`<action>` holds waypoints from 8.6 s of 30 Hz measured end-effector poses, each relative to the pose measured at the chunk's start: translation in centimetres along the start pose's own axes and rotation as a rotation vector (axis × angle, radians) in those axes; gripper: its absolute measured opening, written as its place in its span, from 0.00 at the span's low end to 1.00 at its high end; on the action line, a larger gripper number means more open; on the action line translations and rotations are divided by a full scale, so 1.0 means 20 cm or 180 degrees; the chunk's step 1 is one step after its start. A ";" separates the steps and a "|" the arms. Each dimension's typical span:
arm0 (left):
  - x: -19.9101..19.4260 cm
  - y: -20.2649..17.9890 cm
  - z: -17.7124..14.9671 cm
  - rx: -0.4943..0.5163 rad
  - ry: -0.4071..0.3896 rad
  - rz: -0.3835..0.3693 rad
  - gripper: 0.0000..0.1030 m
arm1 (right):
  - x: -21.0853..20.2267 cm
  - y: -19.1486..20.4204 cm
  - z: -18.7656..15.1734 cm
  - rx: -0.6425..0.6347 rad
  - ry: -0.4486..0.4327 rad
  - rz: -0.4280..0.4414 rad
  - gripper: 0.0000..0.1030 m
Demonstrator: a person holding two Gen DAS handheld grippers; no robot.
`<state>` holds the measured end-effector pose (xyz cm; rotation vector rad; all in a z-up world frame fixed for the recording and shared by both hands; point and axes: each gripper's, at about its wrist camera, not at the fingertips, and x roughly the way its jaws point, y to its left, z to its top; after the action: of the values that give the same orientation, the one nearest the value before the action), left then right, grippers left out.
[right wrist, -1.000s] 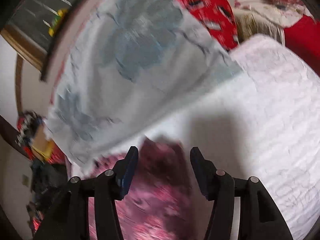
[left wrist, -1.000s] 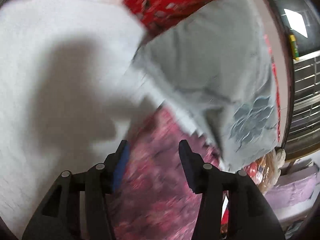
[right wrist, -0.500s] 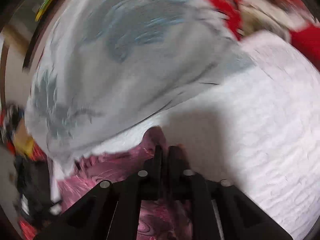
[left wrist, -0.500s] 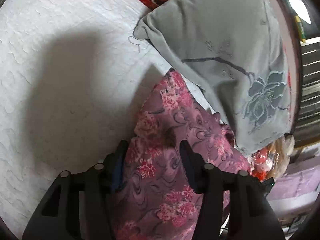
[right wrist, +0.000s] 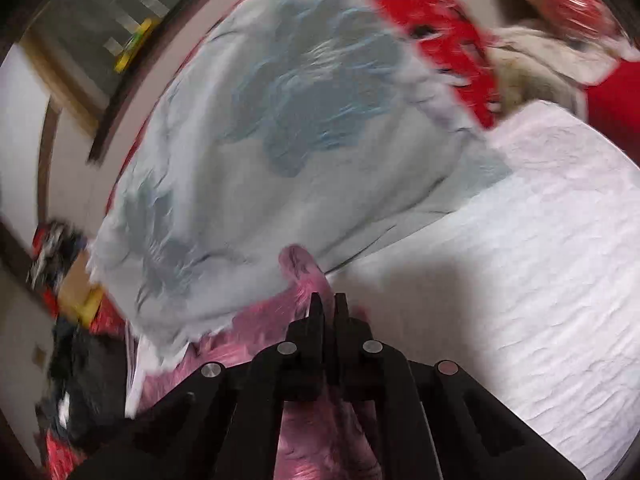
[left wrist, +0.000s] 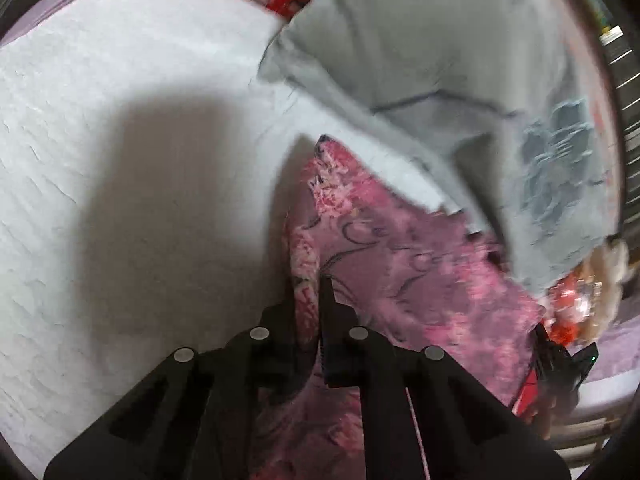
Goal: Fold small clothes
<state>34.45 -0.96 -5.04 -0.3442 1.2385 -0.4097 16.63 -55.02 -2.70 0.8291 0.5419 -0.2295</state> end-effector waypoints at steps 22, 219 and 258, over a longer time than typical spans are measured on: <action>-0.30 -0.03 -0.41 0.0220 -0.0083 0.0069 0.21 | -0.18 -0.10 -0.40 -0.0382 0.0816 -0.0520 0.14; -0.11 -0.67 -0.42 0.0751 0.0032 -0.0348 0.52 | 0.03 0.30 -0.24 -0.0688 0.0594 0.0445 0.04; -0.08 -0.78 -0.47 0.1412 0.0050 -0.0453 0.62 | -0.41 0.06 -0.31 -0.0588 0.0488 -0.0092 0.49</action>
<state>23.24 -14.11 0.86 -0.0482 1.1056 -0.7936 8.00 -49.73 -0.85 0.6626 0.7084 -0.1404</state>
